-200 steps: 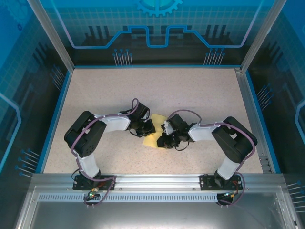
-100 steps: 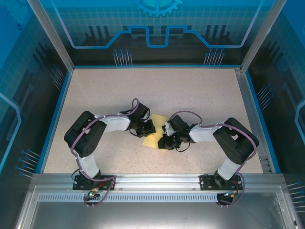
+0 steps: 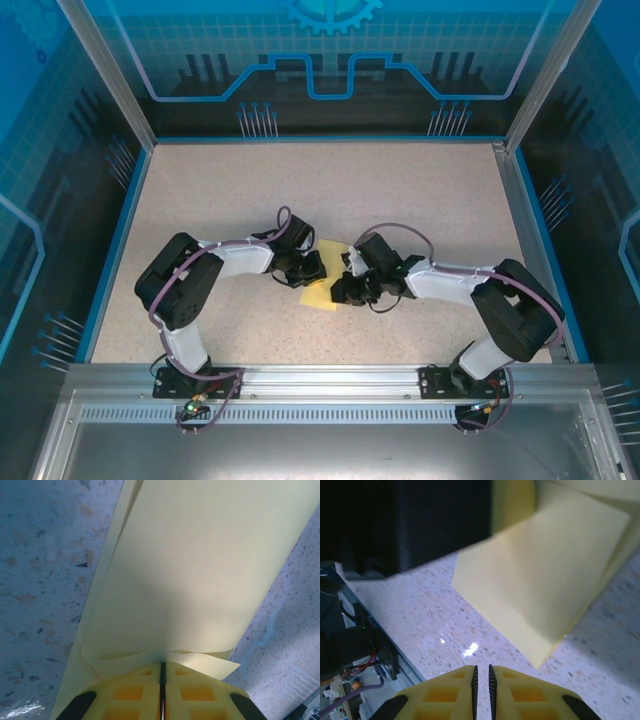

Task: Fold a paper plane with a square sheet of paper (pick it up from the middle)
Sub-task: Fold the triangle a second time at the center of the table.

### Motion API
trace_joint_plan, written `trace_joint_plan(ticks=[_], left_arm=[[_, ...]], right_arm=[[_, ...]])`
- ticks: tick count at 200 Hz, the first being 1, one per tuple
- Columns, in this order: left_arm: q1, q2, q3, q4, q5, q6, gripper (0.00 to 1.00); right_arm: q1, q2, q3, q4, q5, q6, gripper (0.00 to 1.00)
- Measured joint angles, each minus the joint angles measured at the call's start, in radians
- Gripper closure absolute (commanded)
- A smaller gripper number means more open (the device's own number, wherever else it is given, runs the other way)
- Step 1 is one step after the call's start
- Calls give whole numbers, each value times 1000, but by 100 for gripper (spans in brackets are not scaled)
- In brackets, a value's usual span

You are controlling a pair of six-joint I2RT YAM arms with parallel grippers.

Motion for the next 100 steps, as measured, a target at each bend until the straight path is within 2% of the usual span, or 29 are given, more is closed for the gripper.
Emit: trace_joint_plan(ticks=[57, 100], left_arm=[[0, 0, 1, -1, 0, 0, 89], [0, -11, 1, -5, 3, 22, 77]], right_arm=[[0, 168, 50, 25, 0, 11, 87], [-3, 184, 20, 72, -11, 11, 91]])
